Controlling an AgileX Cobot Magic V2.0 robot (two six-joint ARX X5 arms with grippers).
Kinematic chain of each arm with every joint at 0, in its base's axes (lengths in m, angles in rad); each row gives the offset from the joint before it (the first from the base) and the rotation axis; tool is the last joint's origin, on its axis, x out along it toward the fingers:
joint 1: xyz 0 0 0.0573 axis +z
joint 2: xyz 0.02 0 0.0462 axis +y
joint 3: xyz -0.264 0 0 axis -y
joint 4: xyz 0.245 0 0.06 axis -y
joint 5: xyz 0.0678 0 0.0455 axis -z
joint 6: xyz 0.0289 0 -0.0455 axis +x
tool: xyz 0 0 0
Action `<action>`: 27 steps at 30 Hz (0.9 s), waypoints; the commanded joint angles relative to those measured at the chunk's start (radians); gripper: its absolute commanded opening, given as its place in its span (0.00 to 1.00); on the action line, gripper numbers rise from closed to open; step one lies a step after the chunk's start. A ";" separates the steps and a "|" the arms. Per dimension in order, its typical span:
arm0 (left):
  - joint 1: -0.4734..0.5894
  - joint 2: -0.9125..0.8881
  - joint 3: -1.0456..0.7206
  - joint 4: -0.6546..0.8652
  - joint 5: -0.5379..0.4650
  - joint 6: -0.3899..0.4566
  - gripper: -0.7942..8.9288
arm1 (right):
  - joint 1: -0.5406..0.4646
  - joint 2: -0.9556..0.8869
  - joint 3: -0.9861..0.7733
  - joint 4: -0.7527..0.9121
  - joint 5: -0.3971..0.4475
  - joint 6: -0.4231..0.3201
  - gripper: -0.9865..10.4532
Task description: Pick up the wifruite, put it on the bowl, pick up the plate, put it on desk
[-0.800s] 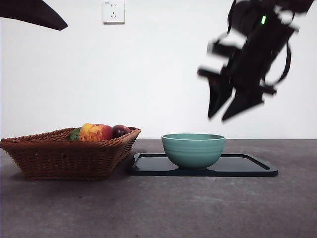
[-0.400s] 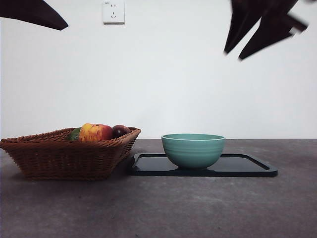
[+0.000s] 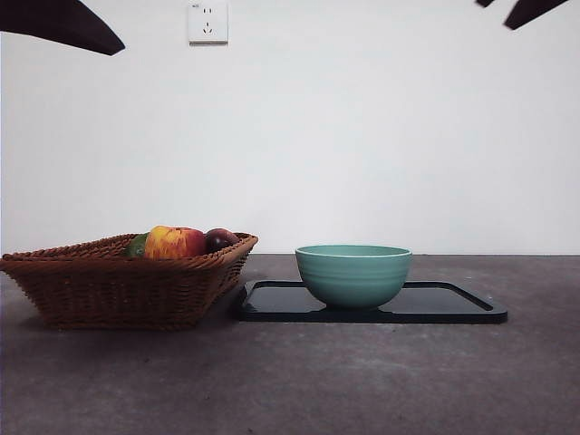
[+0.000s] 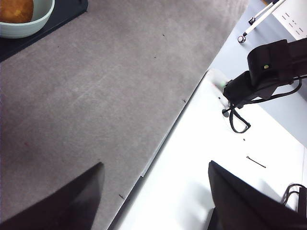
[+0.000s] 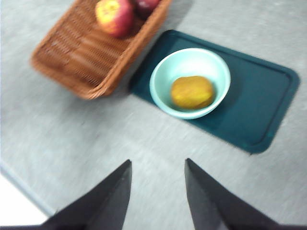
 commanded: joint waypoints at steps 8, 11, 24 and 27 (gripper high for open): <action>-0.007 0.005 0.005 0.011 0.004 0.012 0.43 | 0.051 -0.214 -0.249 0.032 -0.101 -0.009 0.24; -0.007 0.005 0.005 0.011 0.004 0.012 0.43 | 0.051 -0.250 -0.309 0.034 -0.153 -0.006 0.24; -0.007 0.005 0.005 0.011 0.004 0.012 0.43 | 0.051 -0.274 -0.345 0.042 -0.173 -0.006 0.24; -0.007 0.005 0.005 0.011 0.004 0.012 0.43 | 0.051 -0.274 -0.345 0.042 -0.173 -0.006 0.24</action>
